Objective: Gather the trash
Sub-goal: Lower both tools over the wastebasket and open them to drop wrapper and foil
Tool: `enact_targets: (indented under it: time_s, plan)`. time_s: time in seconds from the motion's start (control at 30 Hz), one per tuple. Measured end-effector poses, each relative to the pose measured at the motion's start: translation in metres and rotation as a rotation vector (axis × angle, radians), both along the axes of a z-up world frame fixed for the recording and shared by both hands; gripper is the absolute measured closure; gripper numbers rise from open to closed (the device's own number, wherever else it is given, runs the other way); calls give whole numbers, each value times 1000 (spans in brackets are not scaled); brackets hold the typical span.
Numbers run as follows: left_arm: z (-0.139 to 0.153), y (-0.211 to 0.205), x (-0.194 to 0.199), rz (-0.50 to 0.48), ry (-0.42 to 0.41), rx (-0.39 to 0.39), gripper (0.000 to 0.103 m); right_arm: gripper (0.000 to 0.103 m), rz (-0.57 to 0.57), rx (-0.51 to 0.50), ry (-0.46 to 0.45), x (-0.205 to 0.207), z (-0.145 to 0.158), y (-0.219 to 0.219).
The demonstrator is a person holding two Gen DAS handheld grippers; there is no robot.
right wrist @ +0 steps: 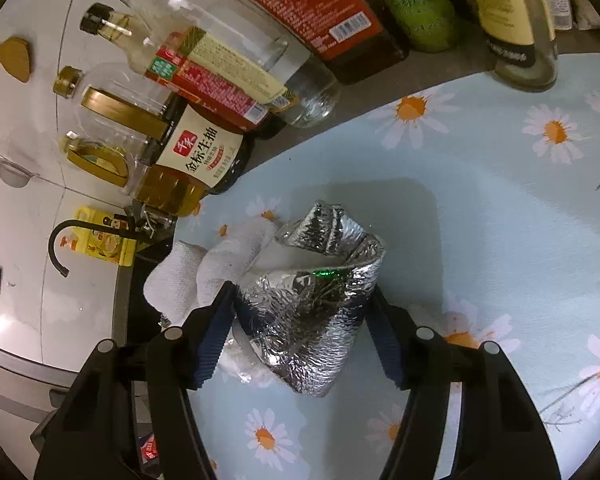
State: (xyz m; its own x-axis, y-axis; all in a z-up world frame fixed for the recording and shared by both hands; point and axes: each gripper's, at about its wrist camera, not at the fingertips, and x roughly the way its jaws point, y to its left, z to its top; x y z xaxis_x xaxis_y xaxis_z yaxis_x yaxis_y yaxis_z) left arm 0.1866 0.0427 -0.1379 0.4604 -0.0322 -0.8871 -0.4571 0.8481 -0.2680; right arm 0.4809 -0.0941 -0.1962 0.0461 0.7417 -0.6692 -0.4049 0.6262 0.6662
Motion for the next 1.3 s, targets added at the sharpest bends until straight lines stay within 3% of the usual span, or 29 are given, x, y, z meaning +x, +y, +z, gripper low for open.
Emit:
enact_targets:
  time_s: [0.43,0.97,1.3]
  plan:
    - [18,-13,-6,-77,-62,10,51,39,-35,-18,-53,-43,24,-45]
    - [27,-24,-49,-169,-132,-3,51,39,-5,-55,-80,-157,36,-74]
    - [28,-24,-90,-191,-157,-22,51,39,46,-103,-170,-227,47,-67]
